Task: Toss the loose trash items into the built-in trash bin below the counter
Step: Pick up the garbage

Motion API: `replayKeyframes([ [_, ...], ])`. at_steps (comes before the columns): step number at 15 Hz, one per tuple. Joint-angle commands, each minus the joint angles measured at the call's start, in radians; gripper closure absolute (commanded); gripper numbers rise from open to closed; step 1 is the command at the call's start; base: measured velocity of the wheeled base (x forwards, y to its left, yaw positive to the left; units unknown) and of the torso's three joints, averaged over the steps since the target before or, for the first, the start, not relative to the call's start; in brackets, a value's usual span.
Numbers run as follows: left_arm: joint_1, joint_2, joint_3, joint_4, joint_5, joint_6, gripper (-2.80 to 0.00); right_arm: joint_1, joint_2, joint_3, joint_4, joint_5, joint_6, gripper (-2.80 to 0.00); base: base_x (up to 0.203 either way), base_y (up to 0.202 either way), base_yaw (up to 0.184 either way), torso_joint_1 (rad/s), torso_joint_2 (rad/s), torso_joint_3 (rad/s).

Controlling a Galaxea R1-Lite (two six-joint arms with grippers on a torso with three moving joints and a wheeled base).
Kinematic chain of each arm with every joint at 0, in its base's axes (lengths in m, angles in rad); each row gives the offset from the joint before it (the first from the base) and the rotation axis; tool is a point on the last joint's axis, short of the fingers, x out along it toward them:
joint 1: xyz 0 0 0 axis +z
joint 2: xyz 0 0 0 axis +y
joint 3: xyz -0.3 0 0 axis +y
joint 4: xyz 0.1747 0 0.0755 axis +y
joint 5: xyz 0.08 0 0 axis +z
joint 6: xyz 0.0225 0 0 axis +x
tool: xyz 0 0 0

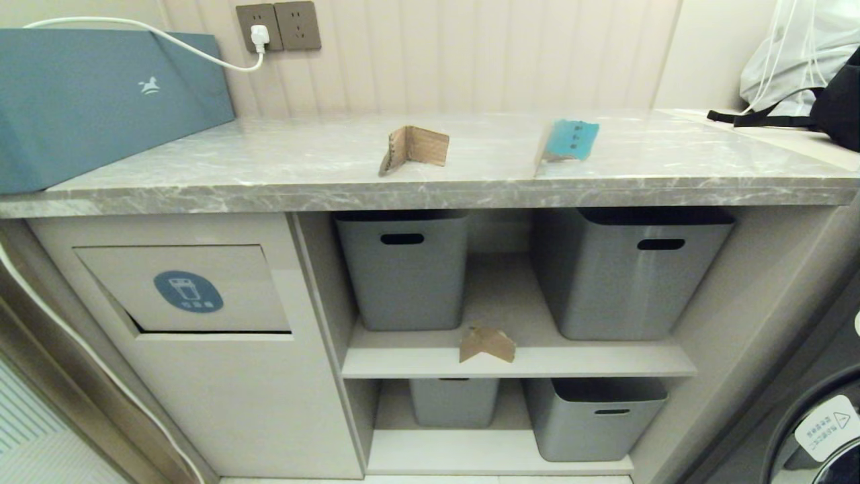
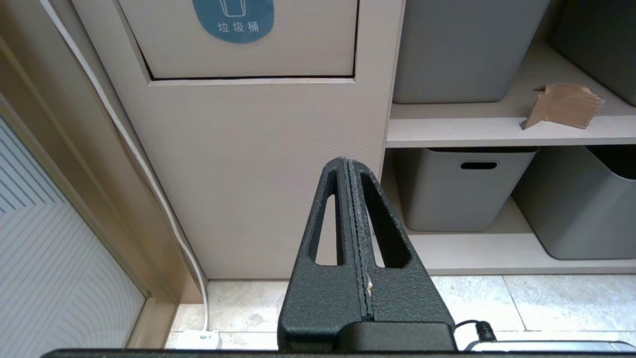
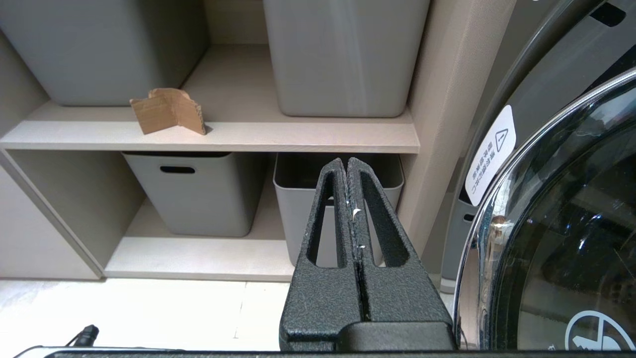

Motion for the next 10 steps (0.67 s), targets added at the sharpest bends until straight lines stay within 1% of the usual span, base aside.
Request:
replayKeyframes([
  [1,0.000,0.000,0.000,0.000,0.000,0.000,0.00,0.000,0.000,0.000,0.000,0.000,0.000,0.00,0.000,0.000,0.000,0.000,0.00,0.000],
  [3,0.000,0.000,0.002,0.000,0.000,0.000,0.00,0.000,0.000,0.000,0.000,0.002,0.000,0.00,0.000,0.000,0.000,0.000,0.00,0.000],
  [5,0.000,0.000,0.002,0.003,-0.009,0.042,0.00,0.000,0.000,0.000,0.000,0.000,0.000,0.00,0.000,0.000,0.000,0.000,0.00,0.000],
  [6,0.000,0.000,0.001,0.003,-0.012,0.050,0.00,0.000,0.000,0.000,0.000,0.000,0.002,0.00,0.000,0.000,0.000,0.000,0.00,0.000],
  [7,0.000,0.000,0.002,0.003,-0.032,0.070,0.00,0.000,0.000,0.000,0.000,0.000,0.001,0.00,0.000,0.000,0.000,0.000,0.00,0.000],
  [8,0.000,0.000,0.001,0.001,-0.054,0.104,0.00,0.000,0.000,0.000,0.000,0.000,0.000,0.00,0.000,0.000,0.000,0.000,0.00,0.000],
  [9,0.000,0.003,0.001,-0.001,-0.061,0.167,0.00,0.000,0.000,0.000,0.000,0.000,0.001,0.00,0.000,0.000,0.000,0.000,0.00,0.000],
  [10,0.000,0.015,0.000,-0.003,-0.067,0.205,0.00,0.000,0.000,0.000,0.000,0.000,0.000,0.00,0.000,0.000,0.000,0.000,0.00,0.000],
])
